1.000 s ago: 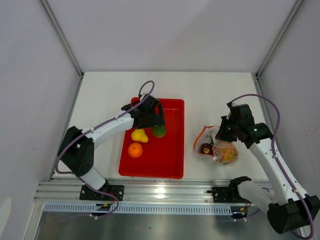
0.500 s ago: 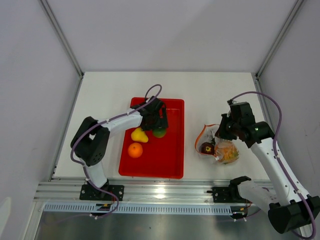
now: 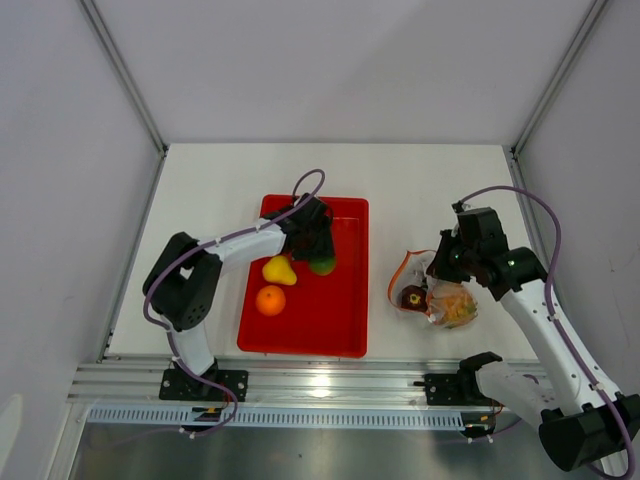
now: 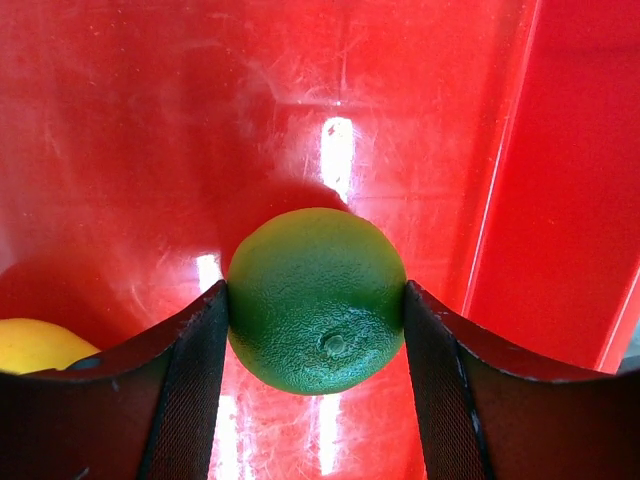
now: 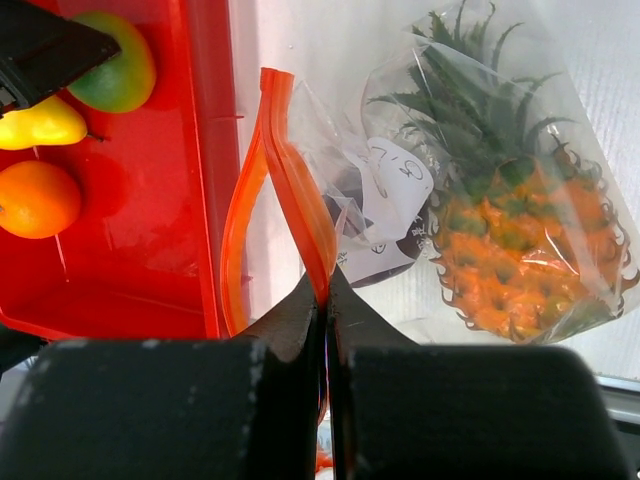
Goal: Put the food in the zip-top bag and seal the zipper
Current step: Pick up the fake fruit from the bin, then place the fake fruit in the zipper food storage bag.
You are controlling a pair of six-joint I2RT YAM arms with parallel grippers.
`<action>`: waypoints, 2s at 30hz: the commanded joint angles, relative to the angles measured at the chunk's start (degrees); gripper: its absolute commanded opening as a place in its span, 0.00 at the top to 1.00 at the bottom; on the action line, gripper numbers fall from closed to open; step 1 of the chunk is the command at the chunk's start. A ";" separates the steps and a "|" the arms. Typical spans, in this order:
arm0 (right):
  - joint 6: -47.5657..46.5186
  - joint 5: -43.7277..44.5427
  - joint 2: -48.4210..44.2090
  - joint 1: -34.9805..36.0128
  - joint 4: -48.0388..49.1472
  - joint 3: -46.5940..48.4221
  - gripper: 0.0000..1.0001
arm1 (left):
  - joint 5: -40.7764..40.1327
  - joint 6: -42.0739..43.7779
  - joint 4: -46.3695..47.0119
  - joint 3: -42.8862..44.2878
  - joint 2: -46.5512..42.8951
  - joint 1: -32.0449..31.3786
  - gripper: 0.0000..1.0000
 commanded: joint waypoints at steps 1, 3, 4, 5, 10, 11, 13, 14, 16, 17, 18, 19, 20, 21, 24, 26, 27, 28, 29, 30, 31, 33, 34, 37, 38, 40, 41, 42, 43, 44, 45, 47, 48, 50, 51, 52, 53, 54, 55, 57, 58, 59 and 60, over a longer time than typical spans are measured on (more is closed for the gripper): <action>0.23 0.14 -0.44 0.48 1.41 1.08 1.00 | 1.70 0.09 2.82 -1.77 -1.74 -0.19 0.76; -0.12 0.76 -0.44 0.39 0.79 1.61 1.00 | 1.79 0.88 2.82 -1.86 -2.80 -0.19 0.99; -0.29 1.37 -0.44 0.39 0.44 1.79 1.00 | 2.05 1.24 2.82 -2.04 -4.46 -0.28 1.00; -0.47 1.64 -0.53 0.48 0.18 1.88 1.00 | 2.31 1.67 3.17 -2.04 -5.52 -0.28 0.99; -1.17 1.81 -0.44 0.39 -1.14 3.54 1.00 | 4.95 4.14 5.10 -1.43 -12.73 -1.94 0.99; -1.26 1.81 -0.44 0.48 -1.41 3.89 1.00 | 7.56 4.40 5.63 -1.34 -14.91 -2.55 0.99; -1.52 1.90 -0.53 0.48 -2.28 4.42 1.00 | 9.07 4.67 6.51 -0.64 -16.77 -4.66 0.99; -1.61 2.16 -0.70 0.48 -2.55 4.77 1.00 | 11.52 4.84 8.00 -0.37 -18.35 -6.15 0.99; -1.88 2.34 -0.71 0.48 -3.34 4.95 1.00 | 16.44 5.02 11.94 -0.89 -19.85 -7.48 1.00; -1.88 2.34 -0.97 0.48 -3.52 5.13 1.00 | 19.60 4.32 17.71 -1.25 -20.29 -8.01 0.99; -1.79 2.34 -1.06 0.48 -3.61 5.13 1.00 | 25.46 3.62 20.29 -1.77 -20.30 -8.97 0.99; -1.62 2.25 -1.23 0.48 -3.69 5.22 1.00 | 27.78 3.18 22.40 -1.43 -19.86 -9.50 0.99; -1.61 1.73 -1.41 0.48 -3.87 5.30 1.00 | 29.71 2.82 23.99 -0.21 -19.25 -10.98 1.00; -1.44 1.46 -1.50 0.57 -3.87 5.30 1.00 | 31.13 3.17 24.09 0.68 -18.46 -11.87 0.99; -0.82 -0.11 -1.76 0.48 -4.05 5.39 1.00 | 30.53 3.44 26.62 2.09 -16.78 -15.03 0.99; -0.04 -1.26 -2.02 0.31 -3.96 5.57 1.00 | 30.26 2.22 28.83 0.95 -16.25 -16.27 0.99; 0.14 -1.61 -2.11 0.39 -3.96 6.00 1.00 | 30.09 1.77 30.41 0.77 -15.99 -17.14 1.00; 0.49 -2.05 -2.20 0.39 -4.05 6.27 1.00 | 29.82 1.42 30.94 0.51 -15.38 -17.59 0.99; 0.93 -2.14 -2.29 0.31 -4.13 6.62 1.00 | 29.65 0.81 31.30 0.25 -15.20 -18.37 0.99; 1.20 -2.23 -2.29 0.31 -4.13 6.97 1.00 | 29.39 0.54 31.65 0.16 -14.85 -18.82 1.00; 1.37 -2.40 -2.20 0.31 -4.22 7.58 1.00 | 28.77 0.36 32.00 0.33 -14.15 -19.17 0.99; 2.16 -2.67 -2.29 0.31 -4.05 8.29 1.00 | 27.98 -0.25 31.83 0.33 -13.36 -20.05 0.99; 2.51 -3.19 -2.29 0.13 -3.87 8.81 1.00 | 26.41 -0.78 31.22 0.33 -13.09 -20.31 0.99; 4.01 -4.07 -2.46 0.13 -2.99 9.35 1.00 | 21.92 -0.87 27.45 0.86 -11.95 -21.37 0.99; 4.36 -4.25 -2.46 0.13 -2.90 9.43 1.00 | 20.61 -0.87 27.17 0.86 -11.25 -21.72 0.99; 5.06 -4.69 -2.29 0.04 -2.38 9.61 1.00 | 19.54 -1.13 26.82 0.60 -10.72 -21.81 0.99; 5.33 -5.30 -2.29 0.04 -2.29 9.52 1.00 | 18.93 -1.40 27.34 0.34 -10.45 -21.90 0.99; 5.68 -5.65 -2.29 0.13 -2.20 9.61 1.00 | 18.58 -1.57 27.52 0.16 -9.84 -21.90 1.00; 5.77 -6.01 -2.46 0.13 -2.11 9.61 1.00 | 18.57 -1.83 27.61 0.24 -9.40 -21.90 0.99; 5.86 -6.36 -2.55 -0.04 -2.11 9.61 1.00 | 19.27 -1.92 27.96 0.77 -8.27 -21.90 0.99; 5.94 -6.36 -2.64 -0.05 -2.11 9.61 1.00 | 19.71 -2.10 27.87 1.82 -7.56 -21.90 0.98; 6.12 -6.27 -2.81 -0.05 -2.20 9.70 1.00 | 20.94 -3.15 28.05 3.40 -6.07 -21.90 0.91; 6.03 -6.27 -2.82 -0.13 -2.29 9.70 1.00 | 21.90 -3.42 28.05 3.76 -5.01 -21.98 0.88; 5.94 -6.27 -2.90 -0.31 -2.64 9.79 1.00 | 22.44 -3.95 28.22 4.81 -4.30 -22.25 0.60; 5.86 -6.01 -2.99 -0.40 -2.90 10.05 1.00 | 22.53 -3.95 28.40 4.82 -4.13 -22.42 0.49; 5.68 -5.66 -3.08 -0.57 -3.08 10.14 1.00 | 22.61 -3.69 28.49 4.73 -4.21 -22.42 0.18; 5.25 -5.40 -3.08 -0.66 -3.34 10.40 1.00 | 22.62 -3.42 28.58 4.47 -4.39 -22.60 0.01; 5.15 -5.22 -3.08 -0.92 -3.69 10.66 1.00 | 22.62 -3.07 29.27 3.68 -4.74 -22.51 0.01; 4.98 -5.13 -3.08 -1.10 -3.78 10.75 1.00 | 22.79 -2.63 29.80 3.33 -5.09 -22.60 0.01; 4.45 -5.13 -3.08 -1.45 -4.13 10.84 1.00 | 22.70 -2.28 30.77 1.22 -6.67 -22.60 0.01; 4.28 -5.04 -3.08 -1.80 -4.22 10.93 1.00 | 22.53 -2.02 31.03 0.86 -7.19 -22.60 0.00; 3.93 -5.13 -3.08 -2.15 -4.22 10.93 1.00 | 22.01 -1.84 31.04 -0.18 -8.24 -22.60 0.01; 3.75 -5.13 -2.99 -2.33 -4.40 11.02 1.00 | 21.65 -1.58 30.95 -0.54 -8.69 -22.60 0.00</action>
